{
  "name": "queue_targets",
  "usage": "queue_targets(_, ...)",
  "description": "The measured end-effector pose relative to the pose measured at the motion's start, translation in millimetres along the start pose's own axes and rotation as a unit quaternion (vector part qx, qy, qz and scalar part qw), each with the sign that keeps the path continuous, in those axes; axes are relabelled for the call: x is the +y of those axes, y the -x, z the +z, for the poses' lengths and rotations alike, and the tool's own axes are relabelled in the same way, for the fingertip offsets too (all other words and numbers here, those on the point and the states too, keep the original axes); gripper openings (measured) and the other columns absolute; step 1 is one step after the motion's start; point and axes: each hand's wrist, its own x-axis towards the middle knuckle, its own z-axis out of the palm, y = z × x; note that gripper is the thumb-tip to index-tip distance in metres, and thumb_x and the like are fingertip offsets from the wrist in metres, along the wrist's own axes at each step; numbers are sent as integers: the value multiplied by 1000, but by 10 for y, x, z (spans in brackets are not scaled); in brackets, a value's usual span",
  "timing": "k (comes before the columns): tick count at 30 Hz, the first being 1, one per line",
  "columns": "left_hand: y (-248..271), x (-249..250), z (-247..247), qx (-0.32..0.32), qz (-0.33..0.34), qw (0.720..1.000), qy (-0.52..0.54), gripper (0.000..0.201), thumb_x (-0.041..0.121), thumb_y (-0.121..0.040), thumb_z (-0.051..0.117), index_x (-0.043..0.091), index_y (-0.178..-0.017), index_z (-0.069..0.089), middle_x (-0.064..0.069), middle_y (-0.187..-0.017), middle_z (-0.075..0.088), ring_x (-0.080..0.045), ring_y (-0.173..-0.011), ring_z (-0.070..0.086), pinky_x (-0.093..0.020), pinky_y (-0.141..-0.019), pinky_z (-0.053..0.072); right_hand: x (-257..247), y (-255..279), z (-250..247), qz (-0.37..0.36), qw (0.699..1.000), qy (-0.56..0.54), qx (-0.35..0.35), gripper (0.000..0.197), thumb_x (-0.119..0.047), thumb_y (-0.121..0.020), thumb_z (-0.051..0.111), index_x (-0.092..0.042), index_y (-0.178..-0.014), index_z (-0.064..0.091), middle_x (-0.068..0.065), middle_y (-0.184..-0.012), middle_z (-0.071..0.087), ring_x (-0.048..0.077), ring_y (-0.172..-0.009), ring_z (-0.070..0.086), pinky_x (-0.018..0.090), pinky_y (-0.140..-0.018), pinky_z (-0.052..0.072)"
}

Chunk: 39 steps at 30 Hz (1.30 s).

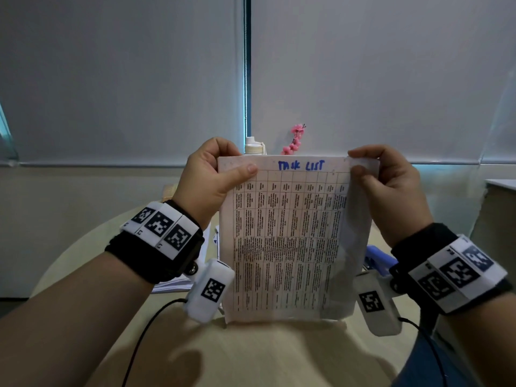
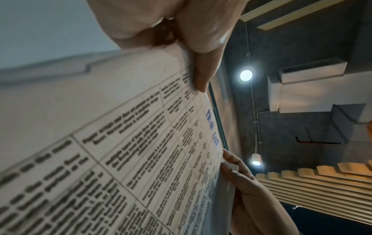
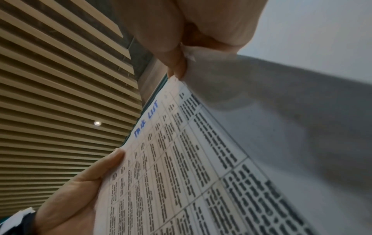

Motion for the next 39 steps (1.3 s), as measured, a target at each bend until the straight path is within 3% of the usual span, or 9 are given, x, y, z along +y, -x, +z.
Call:
queue_targets(8, 134, -199, -80, -61, -111, 991, -31, 22, 26, -79, 61, 10, -92, 68, -3, -83, 76, -16, -78, 73, -25, -65, 58, 39, 67, -40, 13, 1000, -16, 15, 28, 6, -92, 45, -18, -92, 59, -12, -69, 64, 3, -66, 59, 19, -63, 50)
queue_targets(18, 140, -297, -125, 24, -38, 998, -45, 13, 12, -86, 61, 11, -97, 69, 1, -87, 76, -16, -82, 73, -25, -68, 58, 47, 13, -52, 35, 999, -5, 6, 25, 4, -92, 46, -18, -91, 58, -4, -76, 63, 1, -65, 60, 16, -59, 51)
queue_targets(23, 109, -535, -136, 21, -102, 986, -128, 9, 11, -88, 62, 12, -86, 71, 5, -74, 75, -10, -68, 71, -27, -63, 55, 381, -25, -98, 170, 984, 5, -53, 25, -3, -94, 46, -23, -85, 59, -4, -74, 64, 1, -54, 60, 20, -50, 48)
queue_targets(26, 127, -722, -216, 0, -163, 972, -169, 13, 9, -89, 62, 17, -83, 71, 5, -73, 75, -9, -65, 70, -23, -60, 56, 727, -95, -339, 287, 951, 77, -89, 23, -16, -99, 41, -23, -85, 58, 1, -85, 61, 11, -69, 62, 25, -57, 49)
queue_targets(29, 170, -892, -252, -40, -211, 958, -192, 16, 8, -91, 59, 18, -84, 71, 1, -78, 76, -10, -67, 71, -24, -63, 56, 1000, -198, -681, 303, 910, 279, -48, 17, -20, -95, 48, -22, -82, 57, 9, -97, 67, 25, -88, 60, 34, -72, 49)
queue_targets(31, 211, -989, -256, -59, -215, 944, -245, 15, 8, -91, 58, 13, -87, 71, 4, -73, 75, -10, -67, 70, -25, -66, 57, 1155, -198, -830, 312, 822, 463, -111, 15, -23, -91, 55, -13, -99, 62, 14, -112, 64, 29, -101, 58, 35, -86, 46)
queue_targets(33, 222, -1097, -272, -80, -208, 924, -310, 12, 13, -91, 61, 7, -92, 72, -7, -84, 75, -24, -81, 71, -41, -80, 56, 1289, -150, -867, 343, 729, 558, -197, 38, -35, -90, 55, -8, -117, 55, 14, -119, 60, 31, -109, 55, 34, -92, 43)
queue_targets(36, 248, -1182, -261, -95, -224, 909, -339, 18, 20, -89, 64, 3, -88, 70, -18, -86, 73, -37, -85, 68, -54, -83, 52, 1440, -60, -805, 374, 645, 608, -275, 44, -52, -89, 47, -8, -87, 55, 10, -95, 60, 28, -88, 56, 31, -77, 43)
queue_targets(39, 263, -1219, -229, -93, -253, 908, -321, 17, 18, -89, 64, 2, -88, 70, -19, -86, 73, -38, -84, 69, -54, -84, 53, 1553, -15, -755, 378, 626, 615, -295, 34, -40, -94, 43, -12, -74, 48, 9, -88, 54, 27, -81, 53, 30, -72, 39)
